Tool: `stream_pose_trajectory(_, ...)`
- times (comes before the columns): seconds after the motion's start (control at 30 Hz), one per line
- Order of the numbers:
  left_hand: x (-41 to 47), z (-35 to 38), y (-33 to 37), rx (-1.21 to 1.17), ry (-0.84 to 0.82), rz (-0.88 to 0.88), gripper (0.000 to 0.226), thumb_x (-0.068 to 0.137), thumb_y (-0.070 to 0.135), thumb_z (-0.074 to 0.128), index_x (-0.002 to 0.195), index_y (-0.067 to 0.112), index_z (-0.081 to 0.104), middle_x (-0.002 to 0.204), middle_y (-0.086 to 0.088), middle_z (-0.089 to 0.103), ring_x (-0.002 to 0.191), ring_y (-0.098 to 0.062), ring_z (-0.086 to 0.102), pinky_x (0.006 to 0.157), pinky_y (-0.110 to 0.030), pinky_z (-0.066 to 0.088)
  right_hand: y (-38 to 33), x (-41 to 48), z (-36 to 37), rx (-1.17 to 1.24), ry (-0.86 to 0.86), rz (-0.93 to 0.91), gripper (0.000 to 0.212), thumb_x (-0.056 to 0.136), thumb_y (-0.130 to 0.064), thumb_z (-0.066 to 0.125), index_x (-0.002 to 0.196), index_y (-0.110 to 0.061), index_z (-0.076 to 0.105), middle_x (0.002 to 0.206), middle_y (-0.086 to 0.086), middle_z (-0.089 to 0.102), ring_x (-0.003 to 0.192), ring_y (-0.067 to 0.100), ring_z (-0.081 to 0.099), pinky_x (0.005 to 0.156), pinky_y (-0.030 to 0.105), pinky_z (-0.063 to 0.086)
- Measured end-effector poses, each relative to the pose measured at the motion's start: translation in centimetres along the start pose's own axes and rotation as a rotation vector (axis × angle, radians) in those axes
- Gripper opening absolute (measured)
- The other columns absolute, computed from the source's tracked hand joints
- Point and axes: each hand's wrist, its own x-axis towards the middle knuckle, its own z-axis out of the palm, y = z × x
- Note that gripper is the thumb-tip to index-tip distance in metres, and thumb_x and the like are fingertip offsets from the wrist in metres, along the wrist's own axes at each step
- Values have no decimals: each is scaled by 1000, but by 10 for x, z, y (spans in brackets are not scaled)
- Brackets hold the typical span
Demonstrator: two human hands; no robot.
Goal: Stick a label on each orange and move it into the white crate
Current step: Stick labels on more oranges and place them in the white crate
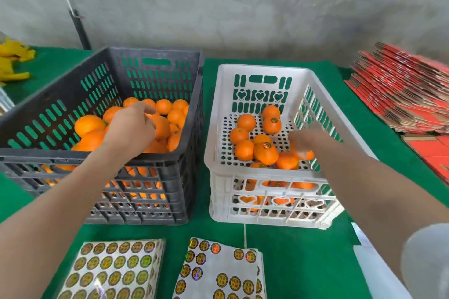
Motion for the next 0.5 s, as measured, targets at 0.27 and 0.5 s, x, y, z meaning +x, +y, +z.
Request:
stream_pose_trajectory(0.27,1,-8,-9,-255,-22,-123,37,93,-7,37,125,4,52,97,-8,63,73,-15,62,62,-36,53,-33,-10,-23,220,292,-161,66,85,-8,55,145,-18,29,150,18,23,136,37,26,106,52,31)
stream_pose_trajectory(0.5,59,-9,-15,152,-217,-78,26,88,20,65,107,5,56,98,-11,55,85,-25,55,69,-33,43,-118,-115,-62,568,727,-771,43,90,0,49,131,-15,50,138,4,49,129,17,42,107,26,30)
